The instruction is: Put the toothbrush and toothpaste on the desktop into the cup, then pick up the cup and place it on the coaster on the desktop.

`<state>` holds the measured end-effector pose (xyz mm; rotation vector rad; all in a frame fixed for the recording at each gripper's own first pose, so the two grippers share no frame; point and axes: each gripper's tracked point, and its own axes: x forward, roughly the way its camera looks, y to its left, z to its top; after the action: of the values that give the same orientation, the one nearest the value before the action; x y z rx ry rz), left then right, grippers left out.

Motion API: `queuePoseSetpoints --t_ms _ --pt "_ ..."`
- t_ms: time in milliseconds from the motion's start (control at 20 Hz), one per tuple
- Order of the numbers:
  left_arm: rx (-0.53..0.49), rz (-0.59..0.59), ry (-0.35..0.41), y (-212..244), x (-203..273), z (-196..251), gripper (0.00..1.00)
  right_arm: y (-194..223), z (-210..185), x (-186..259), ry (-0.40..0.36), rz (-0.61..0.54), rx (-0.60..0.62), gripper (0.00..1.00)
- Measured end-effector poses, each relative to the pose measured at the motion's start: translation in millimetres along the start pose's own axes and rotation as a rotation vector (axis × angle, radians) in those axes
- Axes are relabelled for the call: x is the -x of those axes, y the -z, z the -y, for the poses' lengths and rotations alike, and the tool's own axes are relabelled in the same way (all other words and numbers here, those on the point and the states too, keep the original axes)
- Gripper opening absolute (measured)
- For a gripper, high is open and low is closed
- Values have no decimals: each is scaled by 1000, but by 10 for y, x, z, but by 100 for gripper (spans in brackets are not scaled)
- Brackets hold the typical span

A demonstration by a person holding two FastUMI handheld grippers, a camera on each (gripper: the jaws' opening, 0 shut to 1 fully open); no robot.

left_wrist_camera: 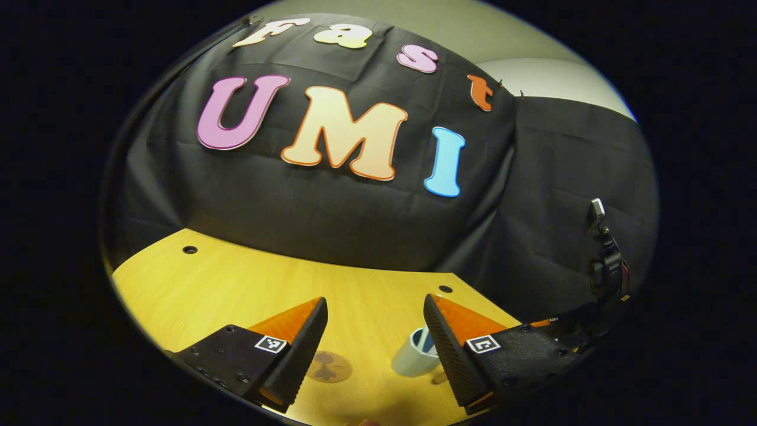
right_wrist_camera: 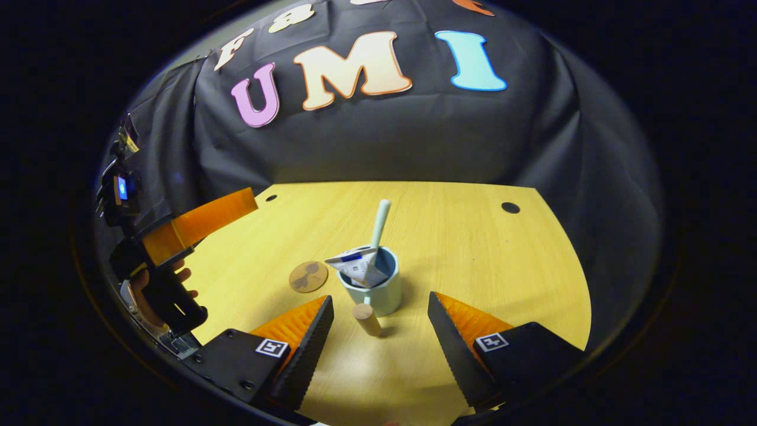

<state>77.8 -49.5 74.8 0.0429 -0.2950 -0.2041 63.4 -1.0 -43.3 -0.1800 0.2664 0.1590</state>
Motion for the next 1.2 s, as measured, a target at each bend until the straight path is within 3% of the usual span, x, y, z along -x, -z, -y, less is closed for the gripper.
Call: queuePoseSetpoints --t_ms 50,100,450,500,650,850,950,1000,1050,1100,1150,1200 --pt "0 -9 -31 13 72 -118 94 41 -43 -51 -10 -27 10 94" --pt "0 -17 -61 32 140 -234 94 89 -66 -112 -13 -53 23 98" --pt "-7 -62 -244 149 650 -823 94 247 -106 -505 -3 -285 73 99" --pt "-8 -71 -260 180 727 -864 94 274 -103 -557 1 -325 73 94" --pt "1 -109 -283 298 927 -922 94 344 -150 -657 -2 -414 74 99" --pt "39 -132 -311 386 1140 -961 94 450 -154 -754 25 -505 101 94" --pt "54 -147 -320 442 1224 -950 94 513 -143 -794 35 -549 111 85" --pt "58 -156 -323 479 1252 -952 94 533 -125 -810 46 -566 120 75" --pt "61 -169 -326 515 1284 -948 94 541 -86 -827 60 -575 129 76" --pt "63 -183 -330 560 1324 -943 94 544 -70 -837 68 -583 129 65" --pt "66 -193 -334 597 1349 -951 94 547 -47 -844 78 -590 129 67" --pt "70 -203 -335 633 1376 -945 94 552 -26 -854 85 -596 124 58"
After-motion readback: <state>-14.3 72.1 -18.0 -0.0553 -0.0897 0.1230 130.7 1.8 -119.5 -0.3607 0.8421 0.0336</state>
